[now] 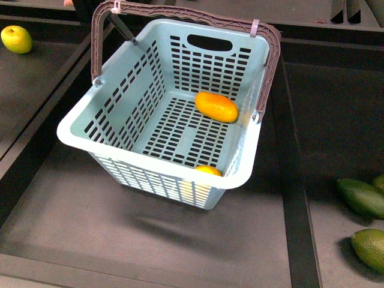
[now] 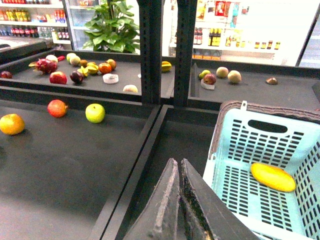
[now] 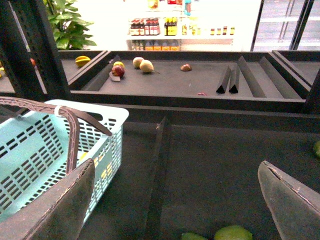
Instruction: Pick lemon and mango into basket
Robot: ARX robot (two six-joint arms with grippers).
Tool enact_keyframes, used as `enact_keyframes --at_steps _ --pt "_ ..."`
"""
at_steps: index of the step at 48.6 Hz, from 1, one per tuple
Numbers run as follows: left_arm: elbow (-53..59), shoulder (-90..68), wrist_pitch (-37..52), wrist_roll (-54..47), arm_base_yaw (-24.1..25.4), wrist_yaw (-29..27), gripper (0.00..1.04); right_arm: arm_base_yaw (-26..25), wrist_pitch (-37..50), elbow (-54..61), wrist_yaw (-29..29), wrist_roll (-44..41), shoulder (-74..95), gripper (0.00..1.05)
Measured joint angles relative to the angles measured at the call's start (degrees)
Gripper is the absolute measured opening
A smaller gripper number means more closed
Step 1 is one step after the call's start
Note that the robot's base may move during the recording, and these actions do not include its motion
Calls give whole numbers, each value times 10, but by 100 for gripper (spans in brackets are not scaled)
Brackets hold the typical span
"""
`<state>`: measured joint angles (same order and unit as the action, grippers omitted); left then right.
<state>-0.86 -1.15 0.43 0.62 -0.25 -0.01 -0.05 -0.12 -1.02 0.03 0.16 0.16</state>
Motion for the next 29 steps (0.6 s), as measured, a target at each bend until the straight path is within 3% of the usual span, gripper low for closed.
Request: enact_keyframes --at_steps 25,29 --pt "0 8 -3 0 0 0 3 0 0 0 0 0 0 96" --pt "0 8 -3 0 0 0 13 0 0 0 0 0 0 96"
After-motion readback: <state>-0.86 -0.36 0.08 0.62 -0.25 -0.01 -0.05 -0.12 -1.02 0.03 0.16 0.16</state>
